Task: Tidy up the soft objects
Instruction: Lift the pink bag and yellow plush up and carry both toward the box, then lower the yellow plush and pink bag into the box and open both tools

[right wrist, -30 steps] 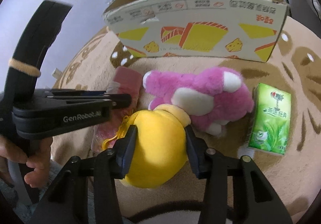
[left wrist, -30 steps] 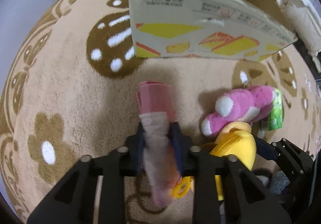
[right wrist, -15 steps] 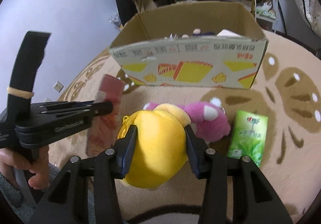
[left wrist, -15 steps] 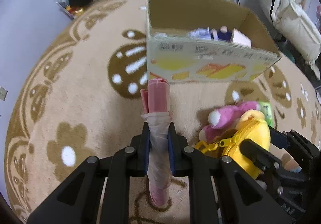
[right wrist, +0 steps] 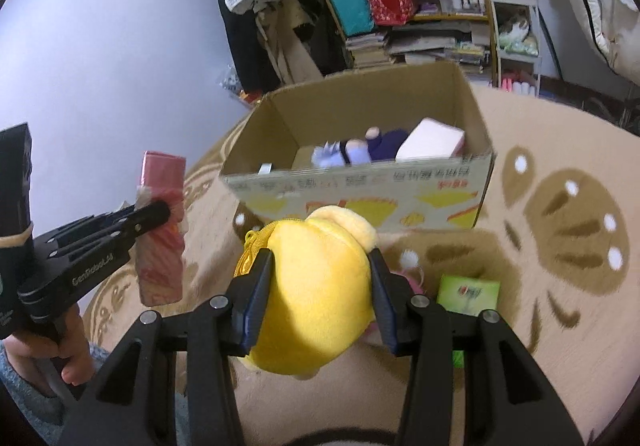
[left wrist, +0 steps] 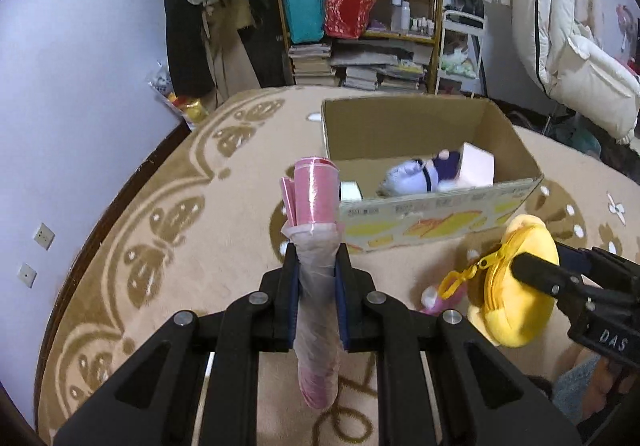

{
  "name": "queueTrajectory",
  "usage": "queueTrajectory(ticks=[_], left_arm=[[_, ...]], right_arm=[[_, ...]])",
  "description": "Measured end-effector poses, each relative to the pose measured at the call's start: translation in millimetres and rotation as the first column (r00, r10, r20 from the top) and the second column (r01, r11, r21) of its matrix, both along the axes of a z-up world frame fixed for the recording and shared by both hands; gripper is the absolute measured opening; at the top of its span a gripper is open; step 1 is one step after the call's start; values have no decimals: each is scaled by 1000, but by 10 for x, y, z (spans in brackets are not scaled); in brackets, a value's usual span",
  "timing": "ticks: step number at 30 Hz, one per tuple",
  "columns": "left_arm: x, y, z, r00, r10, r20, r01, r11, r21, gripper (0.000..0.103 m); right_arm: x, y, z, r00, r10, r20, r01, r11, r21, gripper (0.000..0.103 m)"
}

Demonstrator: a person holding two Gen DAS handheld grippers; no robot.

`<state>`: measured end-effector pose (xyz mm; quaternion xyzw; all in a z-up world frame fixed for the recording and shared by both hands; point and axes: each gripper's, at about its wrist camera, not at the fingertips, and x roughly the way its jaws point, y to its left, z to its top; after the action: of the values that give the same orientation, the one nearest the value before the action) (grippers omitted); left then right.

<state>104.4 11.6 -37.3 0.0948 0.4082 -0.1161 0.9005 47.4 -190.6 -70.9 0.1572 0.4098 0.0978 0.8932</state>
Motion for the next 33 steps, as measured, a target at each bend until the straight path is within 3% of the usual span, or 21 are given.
queueTrajectory(ticks=[14, 26, 33], left_arm=[[176, -200, 500, 989, -6, 146, 5, 1000, 4, 14], [451, -488, 679, 979, -51, 200, 49, 999, 16, 14], [583, -556, 668, 971, -44, 237, 54, 998, -35, 14]], right_arm=[[278, -430, 359, 988, -96, 119, 102, 994, -49, 49], [566, -650, 663, 967, -131, 221, 156, 983, -102, 50], [748, -645, 677, 964, -139, 225, 164, 982, -98, 51]])
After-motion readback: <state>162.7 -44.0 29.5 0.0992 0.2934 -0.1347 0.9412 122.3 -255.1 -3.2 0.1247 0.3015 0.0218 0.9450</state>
